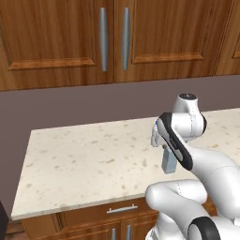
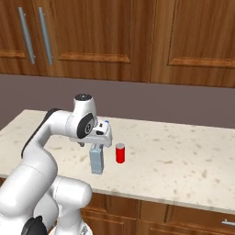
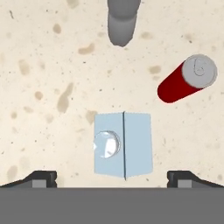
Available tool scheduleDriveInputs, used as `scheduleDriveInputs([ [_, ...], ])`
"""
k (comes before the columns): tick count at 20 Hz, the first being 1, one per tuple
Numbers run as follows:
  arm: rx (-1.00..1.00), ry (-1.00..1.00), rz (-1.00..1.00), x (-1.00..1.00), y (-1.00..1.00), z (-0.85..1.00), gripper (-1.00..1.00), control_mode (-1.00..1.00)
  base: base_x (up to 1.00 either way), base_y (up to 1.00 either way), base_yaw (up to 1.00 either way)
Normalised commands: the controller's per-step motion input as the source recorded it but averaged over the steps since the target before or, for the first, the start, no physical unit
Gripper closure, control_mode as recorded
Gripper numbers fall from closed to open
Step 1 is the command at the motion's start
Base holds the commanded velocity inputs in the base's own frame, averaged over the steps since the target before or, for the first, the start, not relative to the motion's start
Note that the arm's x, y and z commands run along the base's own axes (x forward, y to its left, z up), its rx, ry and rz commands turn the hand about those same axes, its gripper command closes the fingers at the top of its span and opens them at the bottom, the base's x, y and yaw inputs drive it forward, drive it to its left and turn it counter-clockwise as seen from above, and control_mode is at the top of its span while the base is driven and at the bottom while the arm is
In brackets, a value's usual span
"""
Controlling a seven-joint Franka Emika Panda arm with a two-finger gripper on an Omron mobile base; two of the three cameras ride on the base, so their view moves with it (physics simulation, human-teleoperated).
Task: Move the drinks to the dining counter.
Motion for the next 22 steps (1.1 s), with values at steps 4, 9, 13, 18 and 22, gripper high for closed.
scheduleDriveInputs([
  [4, 0.02, 0.03, 0.0, 0.0, 0.0, -0.13, -1.0, -1.0, 0.0, 0.0, 0.0],
  [9, 0.01, 0.02, 0.0, 0.0, 0.0, -0.07, -1.0, -1.0, 0.0, 0.0, 0.0],
  [13, 0.01, 0.0, 0.0, 0.0, 0.0, -0.03, -1.0, -1.0, 0.0, 0.0, 0.0],
  [18, 0.0, 0.0, 0.0, 0.13, 0.0, -0.03, -1.0, -1.0, 0.0, 0.0, 0.0],
  [22, 0.0, 0.0, 0.0, 0.12, 0.0, -0.04, -1.0, -1.0, 0.0, 0.0, 0.0],
])
